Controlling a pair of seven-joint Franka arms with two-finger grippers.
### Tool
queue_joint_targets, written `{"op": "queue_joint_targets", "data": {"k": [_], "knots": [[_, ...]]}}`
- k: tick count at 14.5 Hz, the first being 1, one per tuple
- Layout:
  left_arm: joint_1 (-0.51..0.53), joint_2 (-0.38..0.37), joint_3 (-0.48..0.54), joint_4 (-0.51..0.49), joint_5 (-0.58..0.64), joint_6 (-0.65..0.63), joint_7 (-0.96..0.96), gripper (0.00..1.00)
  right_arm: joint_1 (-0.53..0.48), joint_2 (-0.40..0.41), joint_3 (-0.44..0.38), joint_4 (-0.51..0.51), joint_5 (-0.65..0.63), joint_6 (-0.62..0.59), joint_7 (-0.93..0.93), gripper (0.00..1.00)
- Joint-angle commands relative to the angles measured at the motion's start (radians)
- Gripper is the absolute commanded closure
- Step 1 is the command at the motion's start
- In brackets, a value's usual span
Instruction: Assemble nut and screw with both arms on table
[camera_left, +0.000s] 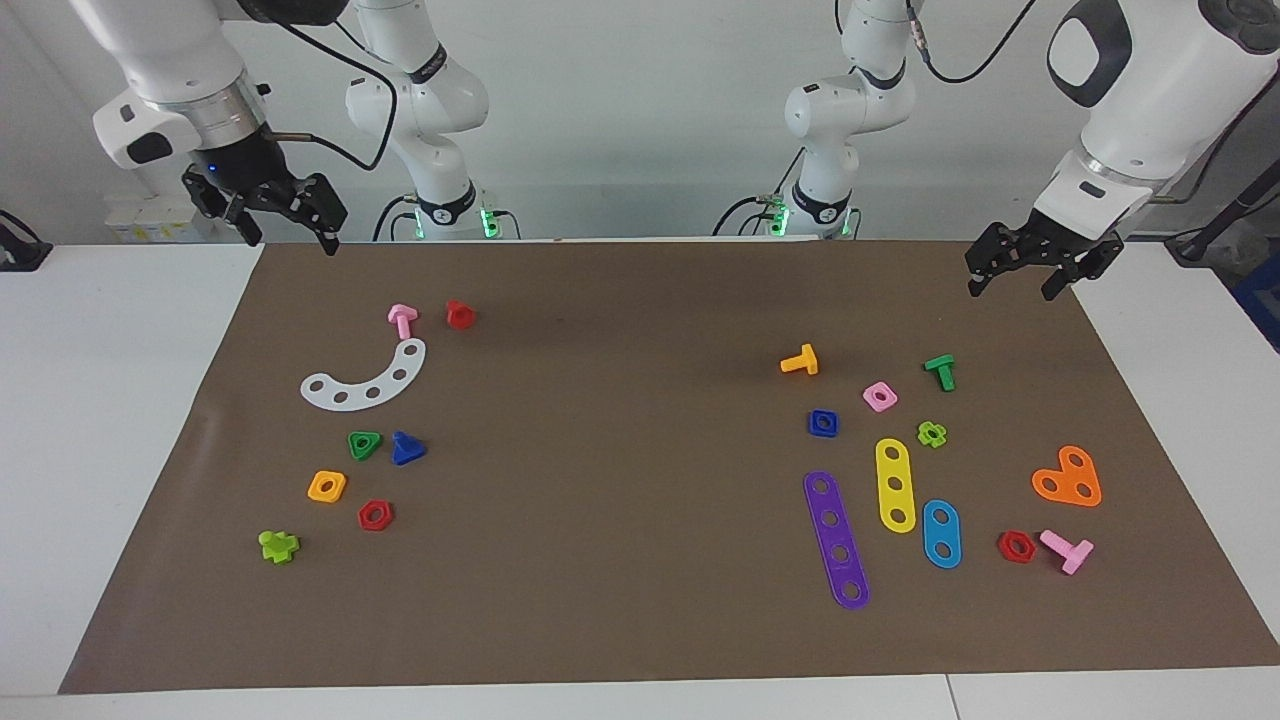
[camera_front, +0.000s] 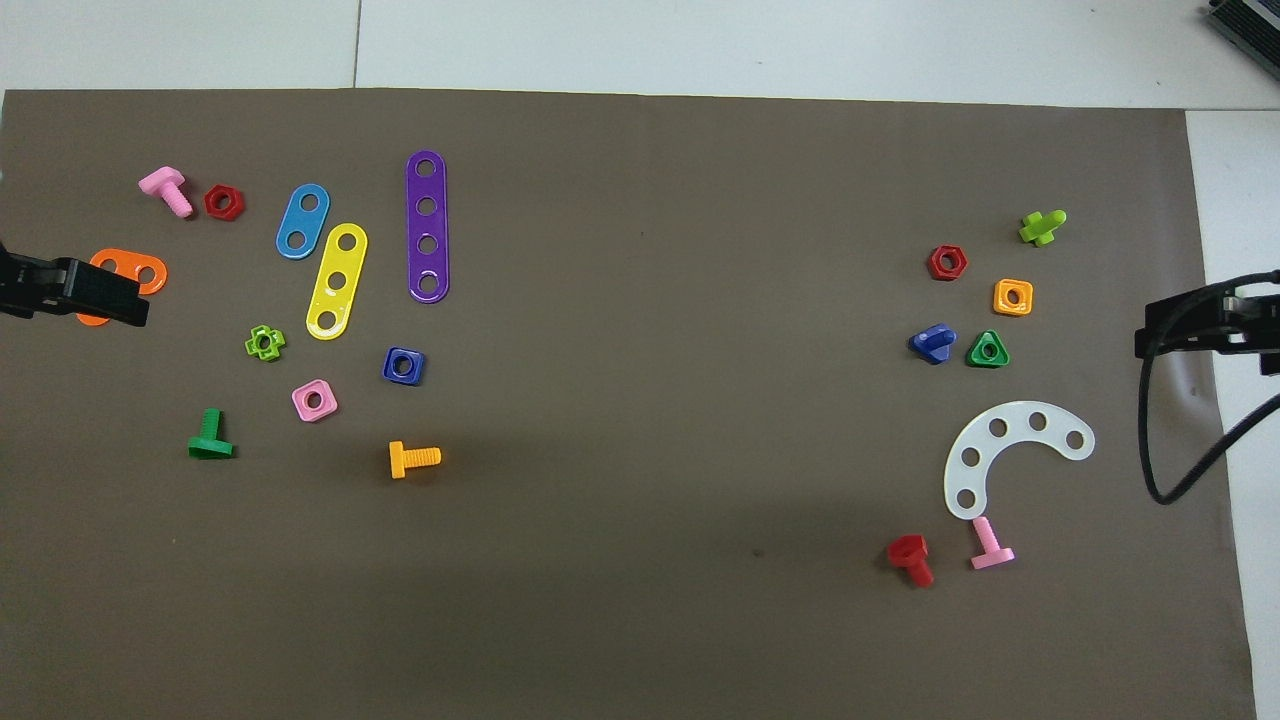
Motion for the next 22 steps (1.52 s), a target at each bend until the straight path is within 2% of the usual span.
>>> {"op": "queue_joint_targets", "data": {"k": [1,10,14,17,22], "knots": [[0.011,-0.033,0.001,-0.039,-0.021,0.017,0.007,0.00,-0.024,-0.031,0.013,-0.059,0.003,0.042,-0.033,0.00],[-0.006,-0.035,-0.001,-0.044,-0.021,0.010,-0.013,0.00,-0.014,-0.045,0.013,-0.121,0.002,0.078,-0.061,0.00],[-0.054,-0.033,-0.007,-0.035,-0.019,0.019,-0.099,0.00,0.003,-0.028,0.013,-0.265,0.008,0.292,-0.157,0.00],[-0.066,-0.024,-0.010,-0.016,-0.013,0.013,-0.102,0.00,0.018,0.035,0.013,-0.320,0.018,0.416,-0.208,0.00],[-0.106,-0.016,0.010,-0.005,0.020,0.002,-0.101,0.00,0.043,0.220,0.013,-0.339,0.069,0.671,-0.273,0.00]]}}
